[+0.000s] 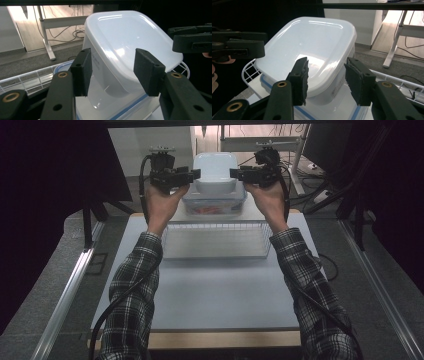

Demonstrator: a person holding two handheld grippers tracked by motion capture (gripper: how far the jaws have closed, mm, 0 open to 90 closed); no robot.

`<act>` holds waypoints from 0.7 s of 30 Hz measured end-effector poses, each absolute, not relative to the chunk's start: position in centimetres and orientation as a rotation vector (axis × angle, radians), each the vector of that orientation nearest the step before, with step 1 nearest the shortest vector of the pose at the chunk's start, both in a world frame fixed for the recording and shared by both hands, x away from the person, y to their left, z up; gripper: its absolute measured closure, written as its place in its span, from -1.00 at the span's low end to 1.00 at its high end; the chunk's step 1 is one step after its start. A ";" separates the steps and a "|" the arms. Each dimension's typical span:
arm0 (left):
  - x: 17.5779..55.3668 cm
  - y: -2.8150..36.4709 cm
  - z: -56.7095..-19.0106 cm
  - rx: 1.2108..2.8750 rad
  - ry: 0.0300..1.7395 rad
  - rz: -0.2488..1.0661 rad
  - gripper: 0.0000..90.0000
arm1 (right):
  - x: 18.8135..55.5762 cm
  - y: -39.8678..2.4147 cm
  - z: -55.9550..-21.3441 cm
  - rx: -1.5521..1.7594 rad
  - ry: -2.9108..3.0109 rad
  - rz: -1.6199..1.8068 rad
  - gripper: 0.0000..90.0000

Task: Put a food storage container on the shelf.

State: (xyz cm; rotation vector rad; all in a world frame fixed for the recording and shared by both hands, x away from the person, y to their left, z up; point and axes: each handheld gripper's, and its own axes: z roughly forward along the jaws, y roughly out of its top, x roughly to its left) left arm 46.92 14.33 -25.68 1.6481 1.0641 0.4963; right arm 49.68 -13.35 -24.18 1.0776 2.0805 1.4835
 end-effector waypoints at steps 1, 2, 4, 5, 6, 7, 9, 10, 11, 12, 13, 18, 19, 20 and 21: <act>47.0 14.4 -25.6 1.649 1.067 0.498 0.07 | 49.8 -13.3 -24.2 1.082 2.076 1.486 0.18; 47.2 14.4 -25.6 1.648 1.072 0.497 0.06 | 49.9 -13.3 -24.2 1.084 2.075 1.490 0.18; 47.3 14.3 -25.6 1.648 1.076 0.499 0.06 | 50.0 -13.3 -24.2 1.089 2.072 1.498 0.17; 47.3 14.3 -25.5 1.650 1.077 0.499 0.06 | 50.1 -13.3 -24.3 1.093 2.068 1.500 0.16; 47.4 14.3 -25.5 1.654 1.076 0.500 0.05 | 50.2 -13.3 -24.3 1.095 2.067 1.501 0.16; 47.4 14.3 -25.5 1.654 1.075 0.501 0.04 | 50.2 -13.3 -24.3 1.097 2.066 1.501 0.14; 47.4 14.4 -25.5 1.657 1.071 0.504 0.01 | 50.4 -13.4 -24.3 1.104 2.065 1.506 0.10; 47.3 14.4 -25.5 1.657 1.072 0.506 -0.01 | 50.4 -13.4 -24.3 1.108 2.062 1.507 0.10; 47.3 14.4 -25.4 1.657 1.067 0.505 -0.02 | 50.4 -13.4 -24.3 1.109 2.060 1.506 0.09; 47.2 14.4 -25.4 1.653 1.056 0.499 -0.03 | 50.4 -13.4 -24.3 1.107 2.060 1.505 0.08; 47.1 14.4 -25.3 1.651 1.052 0.495 -0.05 | 50.3 -13.4 -24.3 1.103 2.060 1.506 0.05; 46.5 14.3 -25.0 1.675 1.003 0.496 -0.23 | 50.0 -13.7 -24.3 1.079 2.061 1.528 -0.17; 46.3 14.3 -24.9 1.674 0.984 0.492 -0.28 | 49.8 -13.8 -24.3 1.069 2.069 1.535 -0.23; 46.1 14.3 -25.0 1.674 0.969 0.482 -0.33 | 49.7 -13.8 -24.3 1.063 2.077 1.540 -0.29; 45.9 14.3 -25.0 1.676 0.954 0.470 -0.39 | 49.6 -13.9 -24.4 1.055 2.090 1.544 -0.33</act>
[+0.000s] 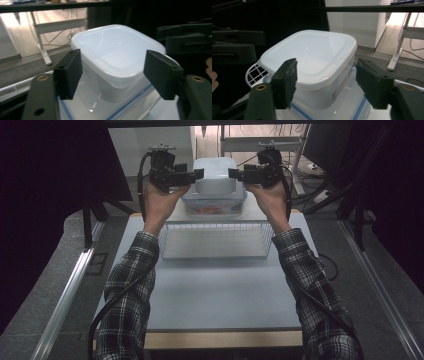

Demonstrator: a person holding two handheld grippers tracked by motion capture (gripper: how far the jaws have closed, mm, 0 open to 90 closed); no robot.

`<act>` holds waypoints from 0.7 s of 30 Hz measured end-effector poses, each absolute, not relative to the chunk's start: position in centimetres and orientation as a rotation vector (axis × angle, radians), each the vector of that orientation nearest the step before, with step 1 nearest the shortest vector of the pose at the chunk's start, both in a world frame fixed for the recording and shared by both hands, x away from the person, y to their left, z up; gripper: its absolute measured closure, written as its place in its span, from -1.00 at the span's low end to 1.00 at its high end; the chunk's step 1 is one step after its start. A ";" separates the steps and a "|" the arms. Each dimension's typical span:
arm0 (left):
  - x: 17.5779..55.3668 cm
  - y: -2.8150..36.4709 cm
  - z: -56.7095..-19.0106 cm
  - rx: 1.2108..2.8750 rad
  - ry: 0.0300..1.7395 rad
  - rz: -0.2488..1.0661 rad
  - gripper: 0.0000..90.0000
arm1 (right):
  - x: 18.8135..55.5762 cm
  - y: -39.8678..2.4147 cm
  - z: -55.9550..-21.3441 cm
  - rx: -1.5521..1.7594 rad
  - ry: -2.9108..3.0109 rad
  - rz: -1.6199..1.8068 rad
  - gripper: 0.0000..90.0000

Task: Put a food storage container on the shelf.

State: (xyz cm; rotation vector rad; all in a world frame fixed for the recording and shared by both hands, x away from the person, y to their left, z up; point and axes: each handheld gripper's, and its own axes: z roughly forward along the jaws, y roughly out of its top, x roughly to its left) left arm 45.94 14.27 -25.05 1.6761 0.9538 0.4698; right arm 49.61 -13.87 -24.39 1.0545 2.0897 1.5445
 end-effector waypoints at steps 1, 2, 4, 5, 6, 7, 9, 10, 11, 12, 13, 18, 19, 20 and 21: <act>45.7 14.2 -25.2 1.679 0.932 0.460 -0.44 | 49.5 -13.9 -24.5 1.045 2.099 1.549 -0.37; 45.5 14.2 -25.4 1.687 0.916 0.460 -0.48 | 49.3 -13.9 -24.6 1.034 2.103 1.556 -0.41; 45.1 14.1 -25.7 1.700 0.896 0.460 -0.56 | 48.9 -14.0 -24.8 1.010 2.118 1.565 -0.48; 44.8 14.2 -26.0 1.706 0.879 0.455 -0.57 | 48.8 -14.0 -24.9 0.999 2.121 1.562 -0.52; 44.7 14.2 -26.2 1.706 0.874 0.454 -0.58 | 48.5 -14.1 -25.1 0.984 2.128 1.564 -0.55; 44.4 14.2 -26.5 1.709 0.871 0.452 -0.60 | 48.4 -14.1 -25.2 0.971 2.132 1.564 -0.58; 44.0 14.3 -26.9 1.719 0.863 0.447 -0.66 | 48.0 -14.2 -25.6 0.939 2.153 1.547 -0.64; 43.9 14.3 -27.1 1.724 0.858 0.446 -0.68 | 47.8 -14.3 -25.8 0.932 2.163 1.539 -0.67; 43.7 14.4 -27.4 1.732 0.853 0.440 -0.71 | 47.7 -14.3 -25.9 0.928 2.169 1.533 -0.69; 43.5 14.5 -27.6 1.741 0.850 0.438 -0.75 | 47.4 -14.3 -26.1 0.921 2.176 1.526 -0.71; 43.3 14.6 -27.9 1.746 0.847 0.434 -0.75 | 47.2 -14.4 -26.3 0.912 2.184 1.519 -0.72; 42.2 14.8 -29.1 1.784 0.820 0.426 -0.83 | 45.9 -14.7 -27.4 0.880 2.208 1.501 -0.78; 42.0 14.8 -29.4 1.791 0.815 0.417 -0.84 | 45.7 -14.8 -27.7 0.873 2.211 1.503 -0.79; 41.7 14.8 -29.6 1.794 0.807 0.407 -0.86 | 45.5 -14.9 -27.9 0.866 2.216 1.501 -0.80; 41.6 14.8 -29.8 1.794 0.801 0.403 -0.87 | 45.3 -15.0 -28.2 0.860 2.219 1.497 -0.80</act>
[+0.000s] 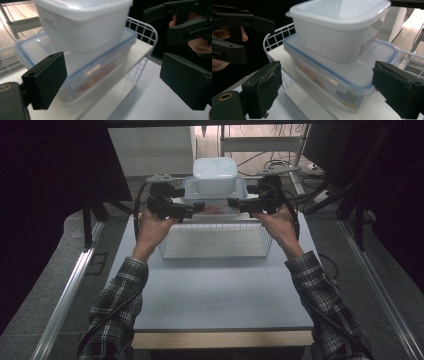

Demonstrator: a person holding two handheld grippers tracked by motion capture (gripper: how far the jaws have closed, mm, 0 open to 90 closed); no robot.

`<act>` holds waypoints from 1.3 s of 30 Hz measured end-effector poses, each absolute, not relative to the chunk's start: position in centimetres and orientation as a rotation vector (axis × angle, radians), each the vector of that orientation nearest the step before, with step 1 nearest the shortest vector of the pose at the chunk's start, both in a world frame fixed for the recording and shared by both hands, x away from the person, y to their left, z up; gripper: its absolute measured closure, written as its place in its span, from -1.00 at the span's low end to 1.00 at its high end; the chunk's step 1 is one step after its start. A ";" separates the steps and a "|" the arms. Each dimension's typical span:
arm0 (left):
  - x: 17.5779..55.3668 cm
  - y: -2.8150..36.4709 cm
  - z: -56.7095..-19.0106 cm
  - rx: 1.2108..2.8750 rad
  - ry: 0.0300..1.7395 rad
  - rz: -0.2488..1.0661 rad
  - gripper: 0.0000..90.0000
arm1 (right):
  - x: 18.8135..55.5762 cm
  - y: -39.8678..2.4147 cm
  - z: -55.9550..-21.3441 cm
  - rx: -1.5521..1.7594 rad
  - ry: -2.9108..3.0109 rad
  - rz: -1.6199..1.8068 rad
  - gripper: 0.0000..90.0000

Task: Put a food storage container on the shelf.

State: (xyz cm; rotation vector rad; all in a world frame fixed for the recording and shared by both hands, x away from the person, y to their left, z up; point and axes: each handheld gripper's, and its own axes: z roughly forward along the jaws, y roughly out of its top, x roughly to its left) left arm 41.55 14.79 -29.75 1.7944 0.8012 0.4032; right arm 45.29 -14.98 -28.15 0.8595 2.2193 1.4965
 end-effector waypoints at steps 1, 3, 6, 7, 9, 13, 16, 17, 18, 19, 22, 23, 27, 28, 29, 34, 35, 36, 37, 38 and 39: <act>41.2 14.8 -30.0 1.794 0.793 0.400 -0.86 | 45.1 -15.1 -28.3 0.856 2.220 1.493 -0.81; 40.9 14.7 -30.3 1.804 0.774 0.401 -0.87 | 44.7 -15.3 -28.8 0.844 2.229 1.485 -0.83; 40.2 14.4 -30.9 1.825 0.752 0.419 -0.89 | 44.1 -15.6 -29.6 0.838 2.237 1.481 -0.84; 39.9 14.3 -31.1 1.832 0.749 0.423 -0.90 | 44.0 -15.7 -29.7 0.838 2.241 1.481 -0.85; 39.4 14.1 -31.6 1.838 0.741 0.425 -0.90 | 43.5 -16.0 -30.2 0.832 2.246 1.483 -0.86; 38.6 13.8 -32.8 1.846 0.727 0.412 -0.92 | 42.7 -16.3 -31.0 0.818 2.252 1.485 -0.88; 38.1 13.8 -33.8 1.839 0.722 0.389 -0.94 | 42.1 -16.6 -31.5 0.811 2.260 1.491 -0.89; 37.9 13.8 -34.0 1.837 0.722 0.383 -0.94 | 41.9 -16.7 -31.8 0.811 2.264 1.494 -0.89; 37.7 13.9 -34.3 1.838 0.722 0.378 -0.94 | 41.7 -16.8 -32.0 0.808 2.267 1.495 -0.89; 37.5 13.9 -34.6 1.837 0.723 0.377 -0.94 | 41.5 -16.8 -32.2 0.806 2.272 1.491 -0.90; 36.7 14.0 -35.5 1.847 0.726 0.387 -0.95 | 40.8 -17.1 -32.9 0.801 2.280 1.489 -0.91; 36.5 14.0 -35.9 1.852 0.728 0.394 -0.95 | 40.6 -17.2 -33.2 0.798 2.284 1.489 -0.91; 35.4 14.3 -37.2 1.859 0.729 0.401 -0.96 | 39.7 -17.5 -34.4 0.799 2.299 1.482 -0.91; 35.0 14.4 -37.7 1.863 0.729 0.400 -0.96 | 39.5 -17.6 -34.7 0.800 2.305 1.479 -0.91; 34.8 14.5 -38.0 1.862 0.731 0.403 -0.96 | 39.2 -17.7 -35.2 0.802 2.312 1.475 -0.92; 32.9 14.9 -40.7 1.883 0.748 0.411 -0.98 | 37.9 -18.3 -37.7 0.795 2.333 1.459 -0.93; 32.4 15.0 -41.4 1.888 0.755 0.424 -0.99 | 37.5 -18.5 -38.4 0.804 2.346 1.457 -0.93; 32.0 15.0 -41.8 1.885 0.759 0.424 -0.99 | 37.2 -18.7 -39.1 0.810 2.355 1.449 -0.94; 31.6 15.1 -42.3 1.886 0.762 0.426 -0.99 | 37.0 -18.8 -39.6 0.808 2.359 1.444 -0.94; 31.3 15.3 -42.9 1.885 0.770 0.425 -0.99 | 36.8 -19.0 -40.1 0.802 2.359 1.443 -0.96; 30.9 15.4 -43.5 1.889 0.775 0.419 -0.99 | 36.6 -19.1 -40.7 0.799 2.362 1.439 -0.97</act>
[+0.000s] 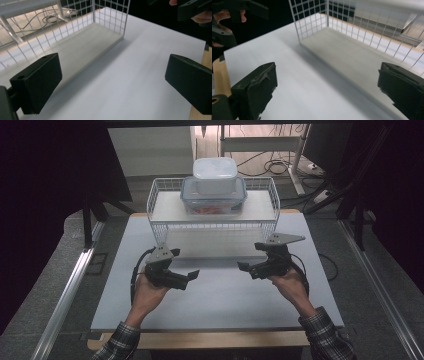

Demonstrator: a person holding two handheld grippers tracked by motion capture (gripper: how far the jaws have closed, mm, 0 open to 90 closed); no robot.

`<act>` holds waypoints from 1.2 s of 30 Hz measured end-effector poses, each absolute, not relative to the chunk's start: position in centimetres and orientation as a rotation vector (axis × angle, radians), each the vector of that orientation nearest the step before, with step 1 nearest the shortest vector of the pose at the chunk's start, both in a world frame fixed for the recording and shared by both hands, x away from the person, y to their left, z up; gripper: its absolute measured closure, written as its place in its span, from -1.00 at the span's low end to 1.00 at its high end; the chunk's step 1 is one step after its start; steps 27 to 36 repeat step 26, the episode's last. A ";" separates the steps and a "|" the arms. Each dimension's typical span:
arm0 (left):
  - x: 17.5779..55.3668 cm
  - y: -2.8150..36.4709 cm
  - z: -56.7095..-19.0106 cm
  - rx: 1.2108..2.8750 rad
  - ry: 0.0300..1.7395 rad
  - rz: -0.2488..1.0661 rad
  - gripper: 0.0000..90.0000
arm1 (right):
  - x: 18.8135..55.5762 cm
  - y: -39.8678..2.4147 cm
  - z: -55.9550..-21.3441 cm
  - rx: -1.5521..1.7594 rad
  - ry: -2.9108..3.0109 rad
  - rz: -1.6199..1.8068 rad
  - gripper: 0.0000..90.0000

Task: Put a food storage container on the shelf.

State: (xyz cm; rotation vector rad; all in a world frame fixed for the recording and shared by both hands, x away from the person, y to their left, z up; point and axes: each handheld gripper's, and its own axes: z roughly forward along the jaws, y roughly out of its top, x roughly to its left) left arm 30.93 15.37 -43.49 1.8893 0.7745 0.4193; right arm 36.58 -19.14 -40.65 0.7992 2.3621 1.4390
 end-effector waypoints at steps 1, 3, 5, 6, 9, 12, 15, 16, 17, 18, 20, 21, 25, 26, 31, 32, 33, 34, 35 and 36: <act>30.6 15.5 -44.1 1.888 0.782 0.416 -0.99 | 36.3 -19.3 -41.2 0.804 2.364 1.433 -0.98; 29.9 15.7 -45.3 1.891 0.796 0.407 -0.99 | 35.8 -19.4 -42.3 0.824 2.363 1.431 -1.00; 29.5 15.8 -46.2 1.903 0.809 0.404 -0.99 | 35.3 -19.6 -43.3 0.842 2.378 1.424 -1.00; 29.3 15.8 -46.8 1.915 0.814 0.407 -0.99 | 35.2 -19.7 -43.7 0.844 2.381 1.418 -1.00; 28.9 16.0 -48.0 1.908 0.824 0.404 -0.99 | 34.4 -19.8 -45.1 0.846 2.381 1.392 -1.00; 28.7 16.1 -49.0 1.911 0.840 0.388 -0.99 | 33.9 -20.0 -46.2 0.847 2.396 1.358 -1.00; 28.4 16.0 -49.8 1.914 0.847 0.375 -0.99 | 33.6 -20.2 -47.2 0.856 2.419 1.336 -1.00; 28.3 16.0 -50.0 1.918 0.850 0.370 -0.99 | 33.4 -20.3 -47.5 0.858 2.425 1.330 -1.00; 28.2 16.0 -50.3 1.927 0.852 0.366 -0.99 | 33.3 -20.4 -47.9 0.863 2.431 1.324 -1.00; 28.2 16.0 -50.7 1.935 0.855 0.365 -0.99 | 33.2 -20.4 -48.2 0.868 2.437 1.321 -1.00; 28.1 15.8 -51.5 1.974 0.865 0.358 -0.99 | 33.0 -20.6 -49.0 0.870 2.461 1.297 -1.00; 28.1 15.7 -52.0 1.995 0.870 0.349 -0.99 | 32.9 -20.6 -49.3 0.873 2.474 1.275 -1.00; 28.4 15.7 -52.6 2.016 0.891 0.323 -1.00 | 32.9 -20.4 -50.1 0.876 2.501 1.221 -1.00; 28.5 15.7 -52.6 2.008 0.894 0.319 -1.00 | 32.9 -20.4 -50.2 0.874 2.497 1.214 -1.00; 28.5 15.7 -52.6 2.008 0.894 0.319 -1.00 | 32.9 -20.4 -50.2 0.874 2.497 1.214 -1.00; 28.5 15.7 -52.6 2.008 0.894 0.319 -1.00 | 32.9 -20.4 -50.2 0.874 2.497 1.214 -1.00; 28.5 15.7 -52.6 2.008 0.894 0.319 -1.00 | 32.9 -20.4 -50.2 0.874 2.497 1.214 -1.00; 28.5 15.7 -52.6 2.008 0.894 0.319 -1.00 | 32.9 -20.4 -50.2 0.874 2.497 1.214 -1.00; 28.5 15.7 -52.6 2.008 0.894 0.319 -1.00 | 32.9 -20.4 -50.2 0.874 2.497 1.214 -1.00; 28.5 15.7 -52.6 2.008 0.894 0.319 -1.00 | 32.9 -20.4 -50.2 0.874 2.497 1.214 -1.00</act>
